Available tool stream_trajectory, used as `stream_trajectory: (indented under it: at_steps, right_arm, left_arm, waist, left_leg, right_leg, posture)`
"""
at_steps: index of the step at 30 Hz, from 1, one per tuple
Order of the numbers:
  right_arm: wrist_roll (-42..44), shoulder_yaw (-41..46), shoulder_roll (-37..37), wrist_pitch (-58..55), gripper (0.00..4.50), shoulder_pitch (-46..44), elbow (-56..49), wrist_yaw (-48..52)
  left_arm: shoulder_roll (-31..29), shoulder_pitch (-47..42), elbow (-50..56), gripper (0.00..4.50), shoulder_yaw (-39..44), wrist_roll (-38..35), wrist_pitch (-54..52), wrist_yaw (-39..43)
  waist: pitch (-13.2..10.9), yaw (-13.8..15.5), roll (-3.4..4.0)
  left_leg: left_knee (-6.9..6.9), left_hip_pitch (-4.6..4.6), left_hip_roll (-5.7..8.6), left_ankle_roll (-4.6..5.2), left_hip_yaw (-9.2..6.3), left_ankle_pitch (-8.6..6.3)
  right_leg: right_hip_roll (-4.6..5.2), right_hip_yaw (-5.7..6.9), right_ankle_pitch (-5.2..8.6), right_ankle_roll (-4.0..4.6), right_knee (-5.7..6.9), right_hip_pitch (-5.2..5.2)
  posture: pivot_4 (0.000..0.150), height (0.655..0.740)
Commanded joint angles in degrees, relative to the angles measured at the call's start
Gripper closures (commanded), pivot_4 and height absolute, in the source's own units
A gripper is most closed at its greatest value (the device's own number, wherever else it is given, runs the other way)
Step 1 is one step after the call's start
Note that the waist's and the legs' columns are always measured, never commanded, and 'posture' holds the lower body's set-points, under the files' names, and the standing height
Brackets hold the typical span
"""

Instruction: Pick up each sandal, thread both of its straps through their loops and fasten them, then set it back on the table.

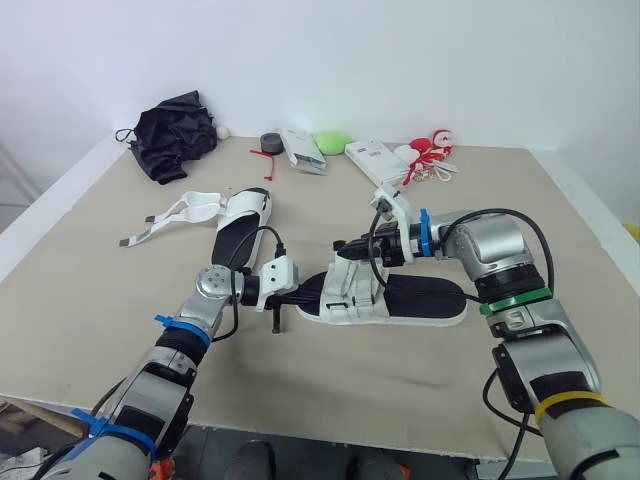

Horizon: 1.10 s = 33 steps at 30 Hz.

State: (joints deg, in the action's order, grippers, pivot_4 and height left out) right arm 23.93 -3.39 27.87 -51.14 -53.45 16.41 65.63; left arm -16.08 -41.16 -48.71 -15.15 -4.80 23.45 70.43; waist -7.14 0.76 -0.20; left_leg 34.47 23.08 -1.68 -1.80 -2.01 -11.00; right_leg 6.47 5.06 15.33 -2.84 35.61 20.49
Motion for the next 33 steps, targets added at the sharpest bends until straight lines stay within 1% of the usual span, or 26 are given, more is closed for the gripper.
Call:
stream_trajectory:
  at_steps: [1, 3, 4, 5, 7, 9, 10, 11, 12, 13, 14, 16, 20, 22, 24, 25, 26, 29, 31, 33]
  right_arm:
    - [15.0, 5.9, 8.7, -2.1, 4.4, 10.4, -27.4, 12.7]
    - [14.2, 3.6, 12.3, 0.5, 4.4, 16.1, -36.3, 14.3]
    - [13.3, 2.1, 13.9, 1.5, 4.4, 18.5, -39.9, 14.3]
    - [12.5, 0.7, 15.5, 2.5, 4.4, 20.8, -42.9, 14.1]
    - [10.9, -2.3, 18.0, 3.7, 4.4, 25.1, -47.3, 13.7]
    - [9.7, -4.5, 18.4, 4.2, 4.4, 27.7, -49.2, 12.4]
    - [8.8, -5.6, 18.3, 4.5, 3.69, 28.4, -49.3, 11.7]
    - [8.1, -6.5, 18.8, 4.9, 3.6, 29.2, -49.6, 11.6]
    - [7.8, -7.2, 19.3, 5.3, 3.05, 29.7, -49.8, 11.6]
    - [5.9, -8.7, 20.7, 5.9, 2.72, 30.7, -49.6, 11.1]
    - [5.3, -9.3, 21.9, 5.7, 2.25, 31.4, -49.5, 11.1]
    - [6.7, -8.2, 23.6, 4.4, 1.84, 32.3, -49.2, 12.0]
    - [13.0, -4.2, 26.2, -1.5, 1.84, 33.0, -48.7, 12.8]
    - [15.7, -2.9, 25.5, -7.9, 1.84, 32.8, -46.8, 9.5]
    - [18.4, -3.0, 19.1, -20.7, 1.84, 32.2, -42.9, 0.4]
    - [18.4, -3.7, 16.3, -24.9, 1.84, 32.5, -41.7, -3.2]
    - [18.4, -4.1, 14.0, -28.9, 1.84, 32.8, -41.2, -6.5]
    - [16.6, -3.8, 8.9, -33.5, 1.84, 33.1, -39.2, -13.5]
    - [16.0, -1.8, 4.4, -36.0, 1.84, 31.5, -36.5, -17.4]
    - [16.7, 0.1, 1.4, -38.1, 1.84, 30.2, -35.4, -19.5]
  left_arm:
    - [-1.2, 6.6, -9.4, 4.5, -6.4, 8.8, -5.9, -0.3]
    - [-1.2, 6.5, -9.5, 4.5, -6.4, 8.9, -5.8, -0.2]
    - [-1.3, 6.5, -9.6, 4.5, -6.4, 8.9, -5.8, -0.2]
    - [-1.3, 6.4, -9.7, 4.5, -6.4, 9.0, -5.7, -0.2]
    - [-1.3, 6.3, -9.8, 4.5, -6.5, 9.0, -5.7, -0.1]
    - [-1.3, 6.1, -10.0, 4.5, -6.6, 9.1, -5.6, -0.1]
    - [-1.3, 6.1, -10.1, 4.5, -6.6, 9.1, -5.6, -0.1]
    - [-1.2, 6.0, -10.2, 4.5, -6.6, 9.2, -5.5, -0.1]
    - [-1.1, 5.9, -10.3, 4.5, -6.7, 9.2, -5.5, -0.1]
    - [-1.0, 5.8, -10.3, 4.5, -6.7, 9.2, -5.5, -0.1]
    - [-1.0, 5.7, -10.4, 4.5, -6.7, 9.3, -5.5, -0.1]
    - [-0.9, 5.6, -10.5, 4.5, -6.7, 9.3, -5.5, -0.1]
    - [-1.0, 5.6, -10.4, 4.5, -6.7, 9.3, -5.5, 0.0]
    - [-1.1, 5.7, -10.2, 4.5, -6.5, 9.1, -5.6, 0.0]
    - [-1.5, 6.3, -9.7, 4.5, -6.3, 8.9, -5.7, 0.1]
    - [-1.7, 6.5, -9.5, 4.5, -6.3, 8.8, -5.8, 0.2]
    - [-1.9, 6.8, -9.2, 4.5, -6.2, 8.7, -5.9, 0.2]
    - [-2.1, 7.3, -8.7, 4.5, -6.2, 8.6, -6.0, 0.3]
    - [-2.2, 7.6, -8.5, 4.5, -6.1, 8.5, -6.1, 0.3]
    - [-2.2, 7.9, -8.3, 4.5, -6.1, 8.4, -6.2, 0.3]
  waist:
    - [0.0, 0.0, 0.0]
    - [0.0, 0.1, -0.1]
    - [0.0, 0.1, -0.34]
    - [0.0, 0.0, -0.24]
    - [-0.1, 0.0, -0.19]
    - [-0.1, 0.0, -0.2]
    - [-0.1, 0.0, -0.2]
    - [-0.1, 0.0, -0.22]
    - [-0.1, 0.0, -0.22]
    - [-0.1, 0.0, -0.24]
    - [-0.1, 0.0, -0.24]
    - [-0.1, 0.0, -0.29]
    - [-0.2, 0.0, -0.38]
    - [-0.2, 0.0, -0.52]
    - [-0.1, 0.0, -0.56]
    - [0.0, 0.0, -0.79]
    - [0.0, 0.1, -0.77]
    - [0.0, 0.1, -0.66]
    - [0.1, 0.0, -0.57]
    - [0.1, 0.0, -0.56]
  left_leg:
    - [0.0, 0.01, 0.0, 0.0, 0.0, 0.0]
    - [0.04, 0.04, 0.04, 0.0, -0.01, 0.0]
    - [0.04, 0.05, 0.02, -0.01, -0.03, -0.01]
    - [0.04, 0.04, 0.02, -0.06, -0.08, -0.04]
    - [0.02, 0.01, 0.08, -0.11, 0.02, -0.07]
    - [0.0, 0.02, 0.08, -0.12, 0.02, -0.07]
    - [0.0, 0.03, 0.08, -0.13, 0.04, -0.08]
    - [0.0, 0.03, 0.08, -0.13, 0.04, -0.08]
    - [0.0, 0.0, 0.1, -0.15, 0.1, -0.09]
    - [-0.02, -0.01, 0.11, -0.15, 0.1, -0.09]
    - [-0.01, -0.02, 0.11, -0.15, 0.12, -0.09]
    - [-0.01, 0.0, 0.09, -0.15, 0.11, -0.09]
    - [-0.01, 0.02, 0.09, -0.16, 0.1, -0.1]
    - [-0.01, 0.0, 0.09, -0.16, 0.11, -0.1]
    - [-0.01, 0.0, 0.08, -0.17, 0.1, -0.1]
    - [-0.02, -0.01, 0.08, -0.17, 0.13, -0.1]
    - [-0.04, -0.07, 0.02, -0.17, 0.09, -0.11]
    - [-0.09, 0.0, -0.04, -0.17, 0.09, -0.1]
    - [-0.07, -0.03, 0.0, -0.17, 0.08, -0.1]
    - [-0.07, -0.07, 0.01, -0.16, 0.11, -0.1]
  right_leg:
    - [0.0, 0.0, -0.01, -0.01, 0.0, -0.01]
    - [0.03, -0.02, -0.01, -0.02, -0.02, -0.05]
    - [0.03, 0.0, 0.01, 0.0, -0.03, -0.06]
    - [0.04, 0.02, 0.09, 0.09, -0.1, -0.1]
    - [0.2, 0.01, 0.11, 0.09, -0.16, -0.07]
    - [0.24, 0.03, 0.11, 0.09, -0.16, -0.05]
    - [0.27, 0.06, 0.11, 0.09, -0.16, -0.03]
    - [0.27, 0.06, 0.11, 0.09, -0.16, -0.03]
    - [0.4, 0.09, 0.12, 0.07, -0.2, -0.02]
    - [0.42, 0.1, 0.12, 0.06, -0.23, -0.05]
    - [0.43, 0.11, 0.13, 0.05, -0.23, -0.06]
    - [0.47, 0.12, 0.13, 0.03, -0.29, -0.07]
    - [0.6, 0.13, 0.08, -0.05, -0.45, -0.06]
    - [0.75, 0.16, 0.03, -0.14, -0.51, -0.04]
    - [0.75, 0.18, 0.03, -0.14, -0.51, -0.04]
    - [0.75, 0.17, 0.03, -0.14, -0.51, -0.04]
    - [0.74, 0.37, 0.02, -0.14, -0.51, -0.03]
    - [0.79, 0.4, 0.0, -0.16, -0.51, 0.02]
    - [0.77, 0.43, -0.01, -0.16, -0.5, 0.02]
    - [0.74, 0.43, -0.03, -0.18, -0.5, 0.02]
  posture:
    - [0.15, 0.74]
    - [0.15, 0.74]
    - [0.15, 0.74]
    - [0.15, 0.74]
    - [0.15, 0.74]
    - [0.15, 0.74]
    - [0.15, 0.74]
    - [0.15, 0.74]
    - [0.15, 0.74]
    - [0.15, 0.74]
    - [0.15, 0.74]
    - [0.15, 0.74]
    - [0.15, 0.74]
    - [0.15, 0.74]
    - [0.15, 0.74]
    - [0.15, 0.74]
    - [0.15, 0.74]
    - [0.15, 0.74]
    - [0.15, 0.74]
    - [0.15, 0.74]
